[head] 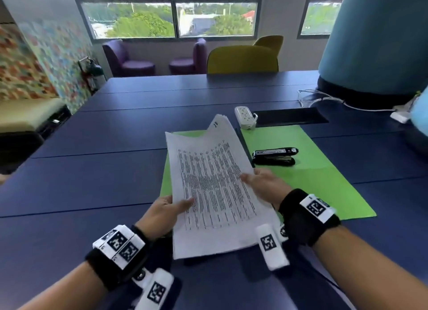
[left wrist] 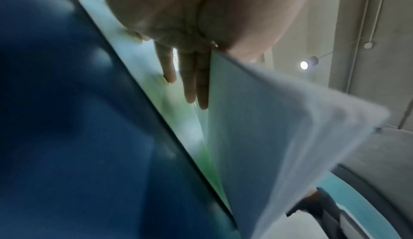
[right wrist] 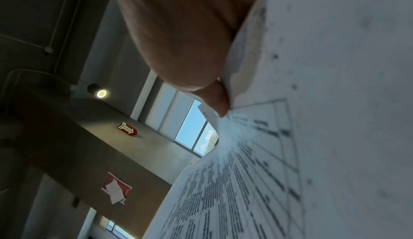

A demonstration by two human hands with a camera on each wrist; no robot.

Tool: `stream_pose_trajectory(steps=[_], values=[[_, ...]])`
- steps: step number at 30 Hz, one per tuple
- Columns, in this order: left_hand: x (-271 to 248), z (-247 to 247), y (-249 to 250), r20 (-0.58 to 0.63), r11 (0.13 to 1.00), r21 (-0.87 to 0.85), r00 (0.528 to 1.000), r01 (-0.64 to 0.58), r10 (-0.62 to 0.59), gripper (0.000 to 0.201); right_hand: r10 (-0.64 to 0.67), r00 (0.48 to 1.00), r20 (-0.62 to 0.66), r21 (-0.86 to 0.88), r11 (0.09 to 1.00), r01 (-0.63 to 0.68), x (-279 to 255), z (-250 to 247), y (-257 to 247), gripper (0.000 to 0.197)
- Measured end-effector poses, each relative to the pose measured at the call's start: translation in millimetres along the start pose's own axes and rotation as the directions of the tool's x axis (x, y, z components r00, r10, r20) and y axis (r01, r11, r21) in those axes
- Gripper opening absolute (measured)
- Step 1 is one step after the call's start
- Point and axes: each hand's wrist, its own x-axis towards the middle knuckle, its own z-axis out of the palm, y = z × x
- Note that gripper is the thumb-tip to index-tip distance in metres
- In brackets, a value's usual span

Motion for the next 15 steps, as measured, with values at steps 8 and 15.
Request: stream_pose_trajectory(steps=[8,15], values=[[-71,-18,-6,0.098,0.976,0.206,0.994,-0.068,0.049,0.022,-0.095,0.995,-0.024,0.107,0.989,0.097,-9,1,15,0.012],[-78,-79,22,-0.5,0.946,0.182,0.804,-0.267,0.323,0.052,-0.078,0.995,-0.064,0.069,0.994,0.082,-60,5,66,0.005]])
